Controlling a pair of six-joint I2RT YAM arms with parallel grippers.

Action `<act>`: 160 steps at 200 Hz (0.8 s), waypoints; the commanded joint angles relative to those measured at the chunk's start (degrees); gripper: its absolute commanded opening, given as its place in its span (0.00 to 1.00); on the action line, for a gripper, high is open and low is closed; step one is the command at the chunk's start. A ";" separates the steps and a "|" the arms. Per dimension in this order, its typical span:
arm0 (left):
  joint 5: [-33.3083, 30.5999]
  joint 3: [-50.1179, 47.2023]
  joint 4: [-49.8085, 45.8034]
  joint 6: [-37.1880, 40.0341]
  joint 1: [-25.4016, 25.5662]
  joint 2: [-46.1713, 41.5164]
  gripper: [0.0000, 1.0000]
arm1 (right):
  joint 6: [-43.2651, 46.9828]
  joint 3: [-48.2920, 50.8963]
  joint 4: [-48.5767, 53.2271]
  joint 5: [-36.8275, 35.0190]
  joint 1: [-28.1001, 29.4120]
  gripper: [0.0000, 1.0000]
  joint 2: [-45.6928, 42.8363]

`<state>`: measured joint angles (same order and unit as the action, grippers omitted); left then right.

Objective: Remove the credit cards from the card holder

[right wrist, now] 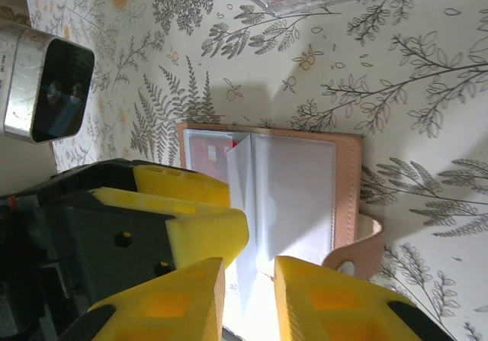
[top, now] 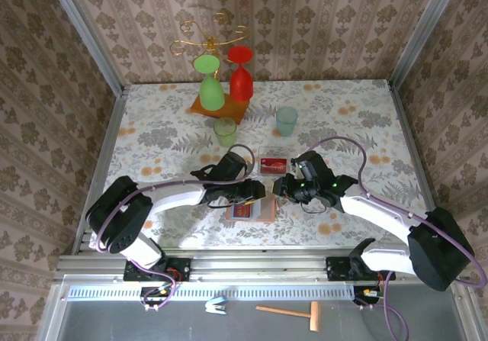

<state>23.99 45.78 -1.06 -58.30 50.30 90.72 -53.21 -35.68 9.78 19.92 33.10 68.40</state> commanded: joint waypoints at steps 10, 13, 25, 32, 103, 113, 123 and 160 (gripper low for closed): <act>-0.52 2.22 -1.16 -0.32 1.03 1.71 0.45 | 2.24 0.99 3.40 -0.06 -1.17 0.24 -2.74; -0.52 2.33 -1.16 -0.33 1.07 1.81 0.45 | 2.23 1.04 3.36 -0.06 -1.20 0.24 -2.87; -0.44 2.44 -1.23 -0.24 1.12 2.04 0.45 | 2.17 1.20 3.30 0.03 -1.27 0.25 -3.18; -0.43 2.47 -1.16 -0.15 1.12 2.07 0.45 | 2.09 1.18 3.14 0.19 -1.29 0.25 -3.20; 0.18 1.26 -1.26 0.64 0.42 -0.34 0.46 | -0.48 1.26 0.11 1.24 -0.69 0.25 -1.81; 0.01 0.94 -1.64 0.95 0.25 -1.29 0.46 | -0.72 0.71 -0.01 1.17 -0.20 0.25 -0.90; -0.08 0.30 -2.05 1.24 -0.16 -2.13 0.46 | -0.97 0.08 -0.26 1.01 0.40 0.25 0.11; 0.48 -3.53 -0.75 1.18 -2.28 -5.11 0.46 | -2.11 -2.91 -0.85 -0.33 3.51 0.25 3.75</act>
<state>24.03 44.95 -1.23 -58.26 49.50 88.09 -53.82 -35.44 10.11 20.14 34.57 70.32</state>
